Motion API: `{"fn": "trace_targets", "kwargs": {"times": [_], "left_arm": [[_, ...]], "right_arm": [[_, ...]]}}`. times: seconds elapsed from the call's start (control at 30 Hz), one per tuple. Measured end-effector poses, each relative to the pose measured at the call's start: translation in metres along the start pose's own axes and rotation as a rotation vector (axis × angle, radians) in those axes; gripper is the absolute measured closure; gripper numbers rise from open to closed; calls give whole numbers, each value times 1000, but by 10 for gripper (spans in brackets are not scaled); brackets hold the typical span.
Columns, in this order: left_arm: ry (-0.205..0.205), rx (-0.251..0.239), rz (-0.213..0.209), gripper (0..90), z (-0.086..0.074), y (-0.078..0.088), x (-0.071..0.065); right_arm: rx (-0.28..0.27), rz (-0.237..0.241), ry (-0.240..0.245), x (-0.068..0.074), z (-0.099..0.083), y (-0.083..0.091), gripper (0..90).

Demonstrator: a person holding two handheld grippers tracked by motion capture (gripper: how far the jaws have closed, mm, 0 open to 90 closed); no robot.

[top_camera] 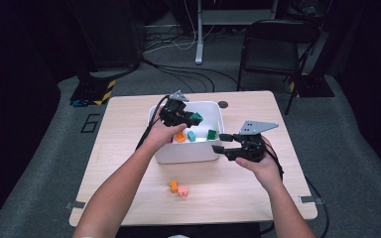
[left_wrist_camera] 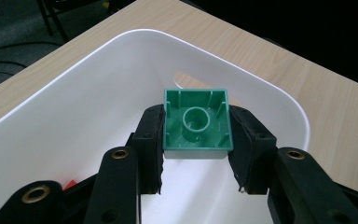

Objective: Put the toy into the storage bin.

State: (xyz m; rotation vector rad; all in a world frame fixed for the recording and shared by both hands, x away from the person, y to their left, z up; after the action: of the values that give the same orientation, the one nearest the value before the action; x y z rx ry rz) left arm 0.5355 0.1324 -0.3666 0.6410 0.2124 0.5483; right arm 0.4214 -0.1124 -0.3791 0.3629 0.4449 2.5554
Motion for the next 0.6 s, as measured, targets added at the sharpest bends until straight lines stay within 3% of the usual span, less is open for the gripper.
{"fn": "trace_targets", "kwargs": {"times": [0.27,0.6], "left_arm": [[-34,47,0,586,1,-23,8],[0,89,25,584,-4,-35,16]], "right_arm": [[-3,1,-7,-1,0,0,460],[1,4,2,-1,-1,-1,460]]}}
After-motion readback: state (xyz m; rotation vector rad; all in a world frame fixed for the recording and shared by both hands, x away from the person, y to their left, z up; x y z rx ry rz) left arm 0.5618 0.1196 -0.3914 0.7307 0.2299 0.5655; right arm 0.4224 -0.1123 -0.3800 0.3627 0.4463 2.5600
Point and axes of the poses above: each handheld gripper's, and its own axes: y roughly backward along the jaws, z roughly out of its top, x roughly to its left, the point moved 1 cm from there along -y, roughly forward along the jaws, and after that the axes turned 4 degrees about -y, right-handed, at the moved point
